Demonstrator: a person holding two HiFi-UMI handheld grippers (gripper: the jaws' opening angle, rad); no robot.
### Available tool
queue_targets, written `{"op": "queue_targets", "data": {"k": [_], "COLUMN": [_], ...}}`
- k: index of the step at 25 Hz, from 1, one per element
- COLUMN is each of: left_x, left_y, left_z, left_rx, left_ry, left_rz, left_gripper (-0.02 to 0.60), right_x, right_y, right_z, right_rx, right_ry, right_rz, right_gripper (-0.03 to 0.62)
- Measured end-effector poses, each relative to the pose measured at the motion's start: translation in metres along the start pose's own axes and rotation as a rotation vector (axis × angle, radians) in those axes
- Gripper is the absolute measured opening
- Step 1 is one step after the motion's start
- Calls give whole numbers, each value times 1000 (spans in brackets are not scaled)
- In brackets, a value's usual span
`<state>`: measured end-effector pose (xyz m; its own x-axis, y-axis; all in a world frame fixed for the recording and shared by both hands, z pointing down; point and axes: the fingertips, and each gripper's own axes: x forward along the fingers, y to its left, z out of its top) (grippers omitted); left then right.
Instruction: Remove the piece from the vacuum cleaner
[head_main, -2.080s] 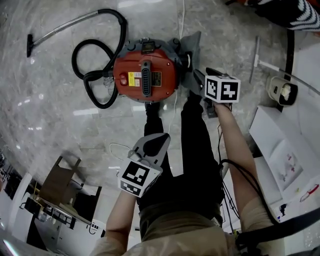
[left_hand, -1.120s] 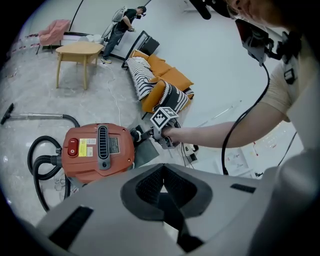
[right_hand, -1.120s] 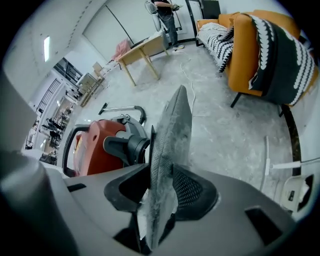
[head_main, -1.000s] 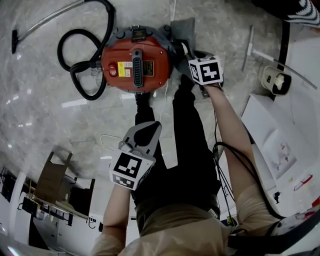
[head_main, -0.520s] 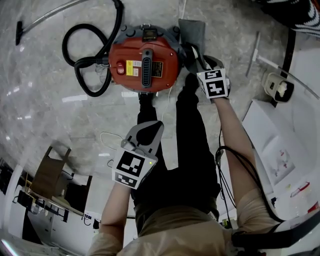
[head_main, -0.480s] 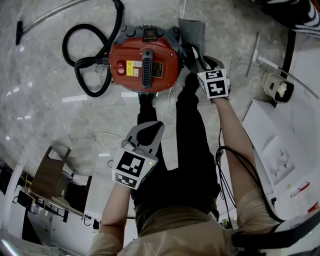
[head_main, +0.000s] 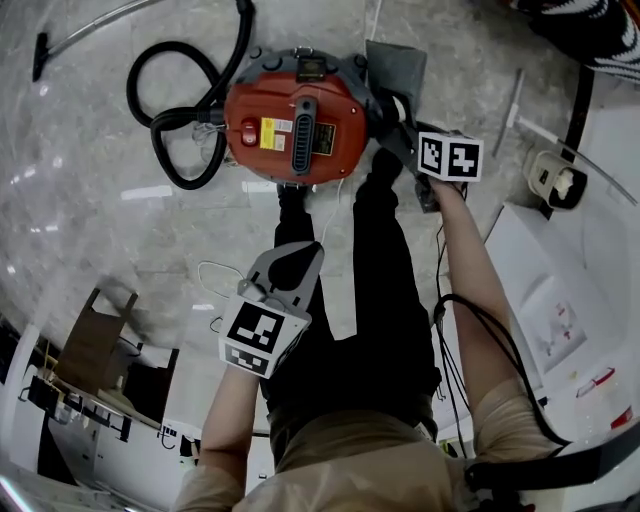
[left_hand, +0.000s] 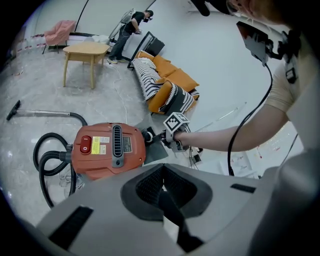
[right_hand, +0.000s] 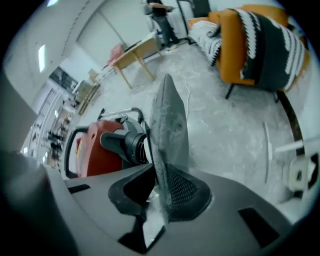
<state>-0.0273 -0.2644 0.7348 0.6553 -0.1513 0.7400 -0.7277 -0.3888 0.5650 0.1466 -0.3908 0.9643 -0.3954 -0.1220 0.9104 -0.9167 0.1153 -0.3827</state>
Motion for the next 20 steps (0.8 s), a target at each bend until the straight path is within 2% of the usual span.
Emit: {"op": "queue_targets", "data": {"k": [3,5,6,7,8,11,12,13,16,20], "left_x": [1,3,4,6,6,6,6,6,6,8], "left_y": [2,4,4,4,4,3,3,3,4,2], "left_z": [4,6,7,7,8,8,8,7,7,5], "left_rx": [-5,-4,-5,-6,-5,7,13,17,12,13], "left_ry": [-5,-8,-10,-11,-11,-5,-1,3,4,9], "left_rz": [-13,-17,-18,-19,-18,-12,-9,-7,-6,-5], "left_gripper": [5,5,5,5,5,5,5,5,5,5], "right_x": [1,3,4,5,6,3,2,2,4,3], "right_y": [2,1,1,0,0,0,-1,-2,-9,-11], "right_z": [-9,-11,-11,-10,-10,-12,-13,-15,-18,-15], "right_rx": [323,423,423,385,297,-176,-267,-299,-299,-230], "right_ry": [21,21,23,30,41,86,81,69,44,21], "right_rz": [99,151,161,153,119,-98,-143,-161,-168,-142], "right_gripper": [64,64,64,64,63,35,31,31,29,31]}}
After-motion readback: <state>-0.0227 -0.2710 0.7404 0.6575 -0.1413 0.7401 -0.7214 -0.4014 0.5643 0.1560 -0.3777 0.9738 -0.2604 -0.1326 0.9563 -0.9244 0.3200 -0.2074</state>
